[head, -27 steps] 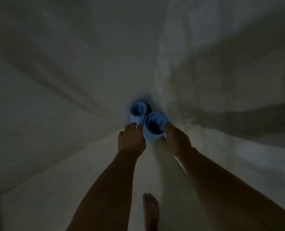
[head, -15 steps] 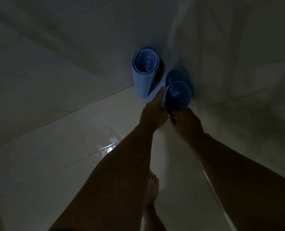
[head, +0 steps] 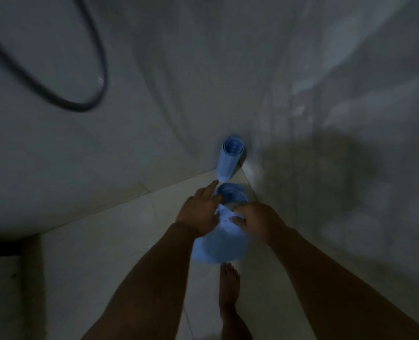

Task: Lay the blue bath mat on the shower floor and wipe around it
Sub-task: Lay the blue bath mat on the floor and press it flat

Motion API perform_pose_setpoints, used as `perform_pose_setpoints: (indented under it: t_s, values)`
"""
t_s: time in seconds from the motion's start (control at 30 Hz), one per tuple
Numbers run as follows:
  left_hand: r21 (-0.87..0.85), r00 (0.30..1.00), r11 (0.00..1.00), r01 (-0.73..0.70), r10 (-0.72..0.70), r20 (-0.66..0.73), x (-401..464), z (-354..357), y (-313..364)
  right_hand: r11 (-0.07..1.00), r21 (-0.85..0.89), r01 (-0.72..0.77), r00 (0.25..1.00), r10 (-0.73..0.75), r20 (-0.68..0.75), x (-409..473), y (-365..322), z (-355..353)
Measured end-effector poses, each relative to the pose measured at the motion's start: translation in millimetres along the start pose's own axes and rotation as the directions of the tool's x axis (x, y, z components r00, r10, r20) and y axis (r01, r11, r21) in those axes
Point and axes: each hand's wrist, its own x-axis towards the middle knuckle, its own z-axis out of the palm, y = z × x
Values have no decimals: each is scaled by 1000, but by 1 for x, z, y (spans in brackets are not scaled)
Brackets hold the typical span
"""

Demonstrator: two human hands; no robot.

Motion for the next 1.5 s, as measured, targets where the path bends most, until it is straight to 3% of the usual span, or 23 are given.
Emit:
perform_pose_setpoints:
  t_s: [0.07,0.13,0.2,0.3,0.47,0.57,0.67,0.87,1.0,1.1,1.23,1.37,1.5]
  values:
    - [234,964,949,-210,241,-112,-57,-56,3,999,13,-32,999,32,9,-41,-52,-34]
    - [448,910,842,-301,394,-130,-117,-114,12,1000,-27,-8,1000,8,-3,-85,-109,-69]
    - [585,899,758,-287,424,-108,-179,-168,29,995,-90,-39,999,38,-8,-133,-165,-99]
    - [639,953,745,-190,296,-62,-266,-232,45,963,-250,-104,995,101,-23,-193,-228,-130]
    - [609,934,792,-48,252,-255,-395,-299,40,900,-428,-85,971,-21,-236,-249,-314,-146]
    - [515,977,855,65,52,-209,-452,-319,23,897,-442,-30,937,-128,-324,-263,-352,-146]
    - [424,978,890,165,-94,-184,-492,-322,0,904,-426,47,925,-200,-324,-271,-379,-148]
    - [291,953,922,255,-188,-239,-522,-329,-19,759,-636,140,858,-413,-304,-278,-406,-165]
    - [285,928,885,369,-335,-162,-543,-336,-59,691,-712,124,829,-466,-308,-270,-393,-182]
    - [191,910,894,405,-376,-173,-551,-323,-84,632,-754,177,877,-448,-170,-267,-381,-188]
    - [74,889,903,422,-397,-228,-549,-308,-97,705,-675,219,958,-286,12,-253,-347,-178]
    - [36,861,889,456,-430,-271,-549,-282,-107,776,-608,169,978,-209,4,-224,-313,-137]
    - [-23,835,857,515,-508,-211,-551,-239,-124,845,-498,196,979,-198,50,-204,-294,-83]
